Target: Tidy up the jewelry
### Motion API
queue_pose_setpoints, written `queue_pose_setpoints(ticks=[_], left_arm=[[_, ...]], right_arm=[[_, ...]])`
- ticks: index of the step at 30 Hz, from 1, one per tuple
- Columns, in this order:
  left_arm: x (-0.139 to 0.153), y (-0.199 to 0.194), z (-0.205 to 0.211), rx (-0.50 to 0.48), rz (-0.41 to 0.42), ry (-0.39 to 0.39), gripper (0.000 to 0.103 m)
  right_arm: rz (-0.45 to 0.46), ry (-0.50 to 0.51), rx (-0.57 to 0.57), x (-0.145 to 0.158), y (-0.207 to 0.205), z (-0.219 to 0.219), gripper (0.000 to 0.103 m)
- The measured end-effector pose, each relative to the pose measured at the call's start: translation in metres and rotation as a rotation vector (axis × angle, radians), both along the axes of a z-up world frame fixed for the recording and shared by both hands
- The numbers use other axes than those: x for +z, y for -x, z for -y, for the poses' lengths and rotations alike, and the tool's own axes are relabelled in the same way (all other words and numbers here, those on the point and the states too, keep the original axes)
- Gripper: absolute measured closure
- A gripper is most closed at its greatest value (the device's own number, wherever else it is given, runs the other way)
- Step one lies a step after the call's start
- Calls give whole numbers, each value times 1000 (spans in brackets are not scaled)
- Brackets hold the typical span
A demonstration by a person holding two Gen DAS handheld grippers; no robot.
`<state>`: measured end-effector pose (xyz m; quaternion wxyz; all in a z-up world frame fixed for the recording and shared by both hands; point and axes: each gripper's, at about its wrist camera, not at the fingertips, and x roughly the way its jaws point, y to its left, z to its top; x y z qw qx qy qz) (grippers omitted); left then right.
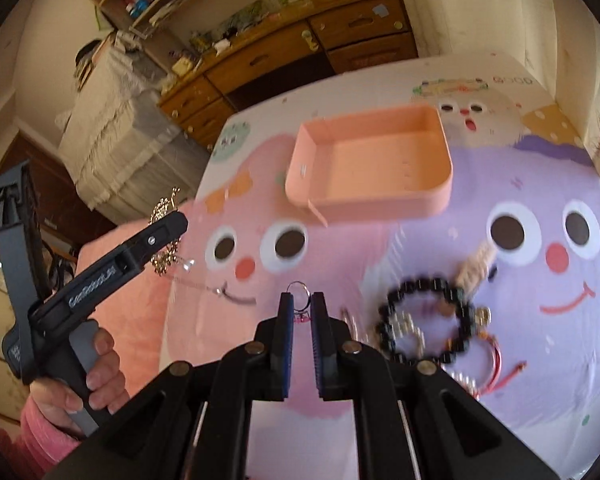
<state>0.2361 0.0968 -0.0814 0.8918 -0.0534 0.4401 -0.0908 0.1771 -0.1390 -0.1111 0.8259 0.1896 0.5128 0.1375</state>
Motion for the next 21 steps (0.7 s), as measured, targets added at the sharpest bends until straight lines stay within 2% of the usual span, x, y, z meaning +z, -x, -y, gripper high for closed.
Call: queue_pose_setpoints(ticks=[3, 6, 11, 15, 21], left_arm=[[11, -23, 8, -68, 39, -9, 30], [19, -36, 19, -109, 57, -14, 30], [22, -56, 38, -143, 55, 8, 30], [23, -67, 54, -150, 44, 68, 30], [18, -81, 81, -158, 21, 44, 30]], right_arm=[[66, -1, -17, 8, -22, 0, 95], [123, 49, -35, 10, -42, 0, 95], [142, 62, -67, 12, -73, 10, 95], [134, 63, -73, 14, -91, 20, 95], [146, 52, -67, 14, -105, 34, 95]])
